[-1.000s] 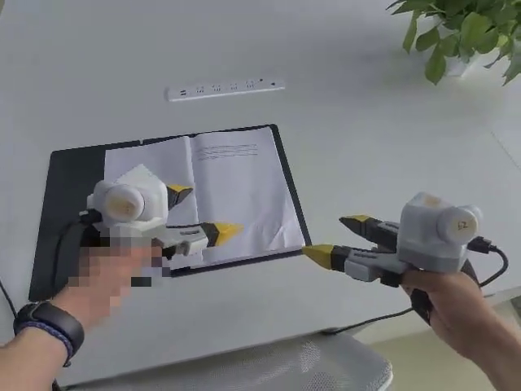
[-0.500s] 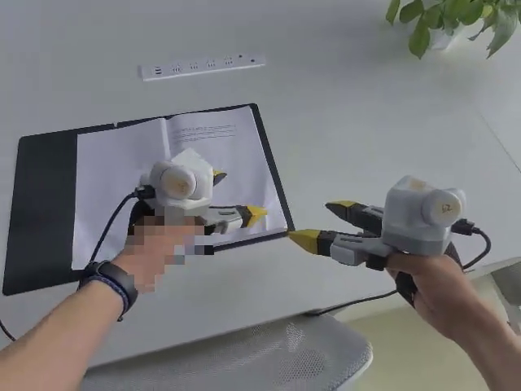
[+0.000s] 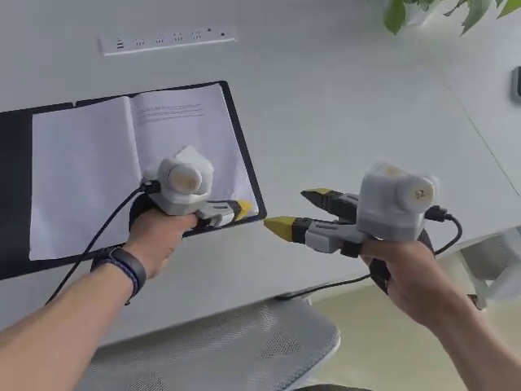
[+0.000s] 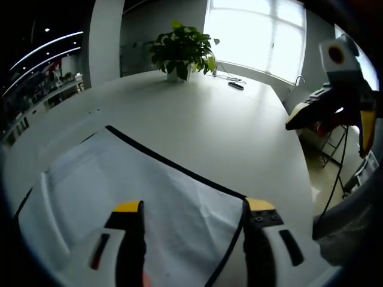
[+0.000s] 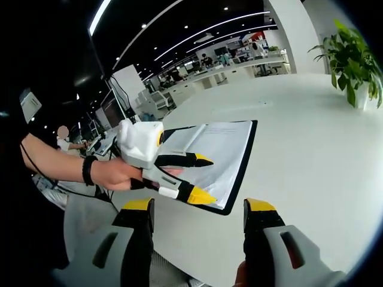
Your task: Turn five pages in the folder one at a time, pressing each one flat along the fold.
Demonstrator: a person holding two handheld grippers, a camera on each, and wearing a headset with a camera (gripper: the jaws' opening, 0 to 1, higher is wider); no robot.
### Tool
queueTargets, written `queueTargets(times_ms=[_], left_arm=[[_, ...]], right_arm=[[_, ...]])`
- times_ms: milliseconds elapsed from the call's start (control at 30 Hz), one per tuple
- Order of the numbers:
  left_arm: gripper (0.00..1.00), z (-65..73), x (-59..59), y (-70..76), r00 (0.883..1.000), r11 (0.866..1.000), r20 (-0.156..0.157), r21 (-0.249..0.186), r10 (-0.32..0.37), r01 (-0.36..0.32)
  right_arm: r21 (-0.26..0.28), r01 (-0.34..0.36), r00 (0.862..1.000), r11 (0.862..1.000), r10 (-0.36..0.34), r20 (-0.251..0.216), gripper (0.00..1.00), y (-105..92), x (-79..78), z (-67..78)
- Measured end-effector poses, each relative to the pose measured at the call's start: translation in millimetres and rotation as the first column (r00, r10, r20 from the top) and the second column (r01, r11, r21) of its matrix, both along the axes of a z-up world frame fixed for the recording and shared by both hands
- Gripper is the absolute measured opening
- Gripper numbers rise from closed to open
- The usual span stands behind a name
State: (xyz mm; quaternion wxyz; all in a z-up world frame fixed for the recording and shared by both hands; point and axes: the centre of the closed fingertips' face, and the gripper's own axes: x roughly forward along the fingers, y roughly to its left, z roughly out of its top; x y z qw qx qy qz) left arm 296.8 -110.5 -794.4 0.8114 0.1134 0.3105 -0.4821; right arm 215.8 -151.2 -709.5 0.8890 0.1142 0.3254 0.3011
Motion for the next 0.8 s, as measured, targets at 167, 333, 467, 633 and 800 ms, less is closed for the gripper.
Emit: queueTargets(times_ms=[167, 333, 467, 633, 800], left_arm=[[0.64, -5.3, 1.8, 1.3, 0.999, 0.999, 0.046, 0.039, -0.003, 0.001], [0.63, -5.9, 4.2, 3.9, 0.997, 0.999, 0.078, 0.044, -0.014, 0.010], [0.63, -7.3, 5.3, 4.4, 0.997, 0.999, 0.082, 0.037, -0.012, 0.009], [0.60, -5.6, 5.4, 5.3, 0.996, 1.000, 0.084, 0.028, -0.011, 0.009], [0.57, -4.7, 6.4, 6.2, 0.997, 1.000, 0.081, 0.024, -0.009, 0.007]], right_arm=[[0.009, -0.008, 1.000, 1.000, 0.008, -0.002, 0.58, -0.4, 3.6, -1.7], [0.023, -0.017, 1.000, 1.000, 0.018, -0.009, 0.58, 1.1, 7.6, -4.8], [0.035, -0.023, 1.000, 0.999, 0.023, -0.010, 0.57, 2.1, 11.3, -6.9], [0.046, -0.031, 0.999, 0.998, 0.032, -0.009, 0.56, 3.2, 15.3, -8.4], [0.065, -0.033, 0.999, 0.997, 0.034, -0.016, 0.55, 2.7, 19.4, -12.8]])
